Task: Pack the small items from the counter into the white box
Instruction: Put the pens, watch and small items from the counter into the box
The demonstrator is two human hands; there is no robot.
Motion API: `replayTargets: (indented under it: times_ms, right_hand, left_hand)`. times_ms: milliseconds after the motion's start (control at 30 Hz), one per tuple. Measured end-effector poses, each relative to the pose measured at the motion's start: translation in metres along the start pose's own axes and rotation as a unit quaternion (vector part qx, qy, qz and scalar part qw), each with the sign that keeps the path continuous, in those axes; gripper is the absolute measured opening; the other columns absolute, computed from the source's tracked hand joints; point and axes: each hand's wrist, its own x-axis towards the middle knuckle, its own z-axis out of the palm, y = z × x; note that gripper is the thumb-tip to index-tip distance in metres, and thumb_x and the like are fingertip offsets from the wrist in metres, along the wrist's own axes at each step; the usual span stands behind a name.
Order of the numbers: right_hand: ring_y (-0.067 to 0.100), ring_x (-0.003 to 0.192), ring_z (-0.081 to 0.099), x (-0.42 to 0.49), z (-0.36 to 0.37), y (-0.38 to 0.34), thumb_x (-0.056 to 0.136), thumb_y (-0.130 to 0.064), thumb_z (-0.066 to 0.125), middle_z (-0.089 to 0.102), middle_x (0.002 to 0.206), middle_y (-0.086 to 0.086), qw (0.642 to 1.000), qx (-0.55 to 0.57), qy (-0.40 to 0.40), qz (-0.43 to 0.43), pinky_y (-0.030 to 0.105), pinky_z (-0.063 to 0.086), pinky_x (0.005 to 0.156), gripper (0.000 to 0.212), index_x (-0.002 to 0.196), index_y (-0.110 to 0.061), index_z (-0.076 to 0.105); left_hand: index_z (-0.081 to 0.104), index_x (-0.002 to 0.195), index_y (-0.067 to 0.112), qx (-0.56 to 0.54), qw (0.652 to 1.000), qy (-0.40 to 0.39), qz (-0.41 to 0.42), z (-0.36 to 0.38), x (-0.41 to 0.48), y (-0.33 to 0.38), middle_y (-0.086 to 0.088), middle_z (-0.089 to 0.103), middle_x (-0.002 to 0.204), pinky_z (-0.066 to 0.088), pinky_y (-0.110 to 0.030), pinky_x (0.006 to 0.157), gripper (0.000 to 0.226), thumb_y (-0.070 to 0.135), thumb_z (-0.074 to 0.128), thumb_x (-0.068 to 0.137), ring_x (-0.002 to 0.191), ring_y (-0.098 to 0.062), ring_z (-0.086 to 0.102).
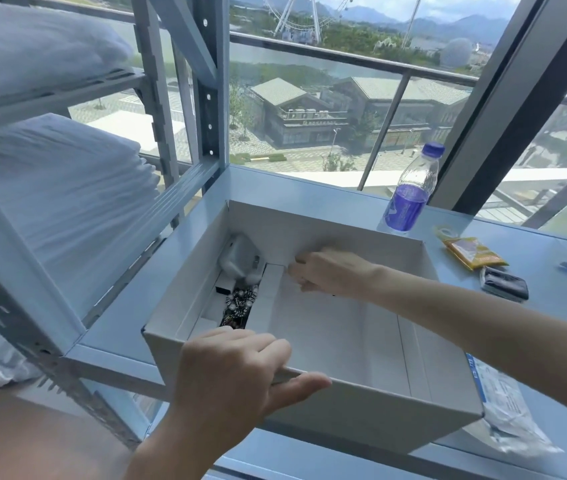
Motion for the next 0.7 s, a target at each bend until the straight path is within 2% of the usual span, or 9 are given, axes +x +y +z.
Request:
replayTargets:
  times_ms: [67,100,200,233,300,400,567,700]
  right_hand:
    - [0.030,0.080,0.062,0.000,-0.008,0.010,0.097,-0.032,0.044,0.063,0.093,0.007,0.993,-0.103,0.049,0.037,0.030,0.034,0.059,0.024,0.108,-0.012,0.049]
    - [0.031,0.077,0.063,-0.002,-0.009,0.016,0.096,-0.034,0.044,0.065,0.088,0.007,0.991,-0.101,0.064,0.056,0.029,0.034,0.059,0.024,0.105,-0.013,0.048]
    - [0.031,0.077,0.062,-0.008,-0.006,0.015,0.092,-0.032,0.052,0.065,0.084,0.009,0.994,-0.096,0.004,0.057,0.030,0.034,0.057,0.026,0.107,-0.013,0.044]
    - [0.030,0.076,0.061,-0.007,-0.004,0.012,0.089,-0.029,0.056,0.064,0.084,0.010,0.996,-0.060,-0.023,0.067,0.030,0.035,0.056,0.030,0.110,-0.014,0.042]
    - [0.029,0.077,0.060,-0.004,0.003,0.009,0.085,-0.021,0.058,0.061,0.091,0.009,0.995,-0.047,-0.072,0.058,0.030,0.038,0.056,0.040,0.119,-0.017,0.037]
    - [0.028,0.085,0.058,-0.002,0.008,0.008,0.082,-0.019,0.058,0.055,0.102,0.007,0.991,-0.076,-0.106,0.024,0.033,0.042,0.064,0.055,0.130,-0.022,0.030]
    - [0.030,0.090,0.058,0.001,0.014,0.007,0.090,-0.023,0.046,0.057,0.104,0.008,0.995,-0.074,-0.066,0.023,0.031,0.035,0.062,0.034,0.123,-0.017,0.042]
    - [0.030,0.089,0.058,0.002,0.012,0.011,0.091,-0.022,0.045,0.061,0.100,0.009,0.995,0.009,-0.038,0.089,0.032,0.044,0.067,0.019,0.105,-0.011,0.051]
  left_hand:
    - [0.038,0.043,0.019,-0.002,1.000,0.000,0.004,0.000,0.001,-0.001,0.005,0.036,0.037,0.012,-0.019,0.050,0.066,0.068,0.034,0.087,0.035,-0.011,0.037]
    - [0.038,0.043,0.019,-0.003,1.000,0.000,0.005,0.000,0.001,-0.001,0.005,0.036,0.037,0.012,-0.018,0.050,0.065,0.068,0.036,0.086,0.035,-0.011,0.037]
    - [0.037,0.043,0.019,-0.005,1.000,-0.001,0.005,0.001,0.001,-0.002,0.005,0.035,0.037,0.013,-0.017,0.050,0.063,0.069,0.040,0.082,0.035,-0.011,0.036]
    - [0.037,0.043,0.019,-0.004,1.000,-0.001,0.005,0.000,0.001,-0.002,0.005,0.035,0.037,0.013,-0.017,0.050,0.063,0.069,0.041,0.082,0.035,-0.011,0.036]
    - [0.037,0.043,0.018,0.001,1.000,0.000,0.002,0.000,-0.001,-0.001,0.005,0.035,0.038,0.012,-0.019,0.050,0.064,0.069,0.041,0.081,0.035,-0.011,0.036]
    - [0.038,0.043,0.018,0.003,1.000,0.006,-0.006,0.001,-0.002,0.000,0.004,0.036,0.038,0.006,-0.021,0.056,0.065,0.069,0.039,0.083,0.036,-0.012,0.037]
    - [0.036,0.044,0.019,-0.004,1.000,0.013,-0.005,0.001,-0.001,0.000,0.004,0.035,0.039,0.005,-0.022,0.057,0.064,0.069,0.038,0.084,0.037,-0.013,0.036]
    - [0.035,0.044,0.020,-0.011,1.000,0.014,-0.007,0.002,-0.002,0.000,0.004,0.034,0.038,0.006,-0.022,0.056,0.064,0.069,0.038,0.085,0.036,-0.012,0.036]
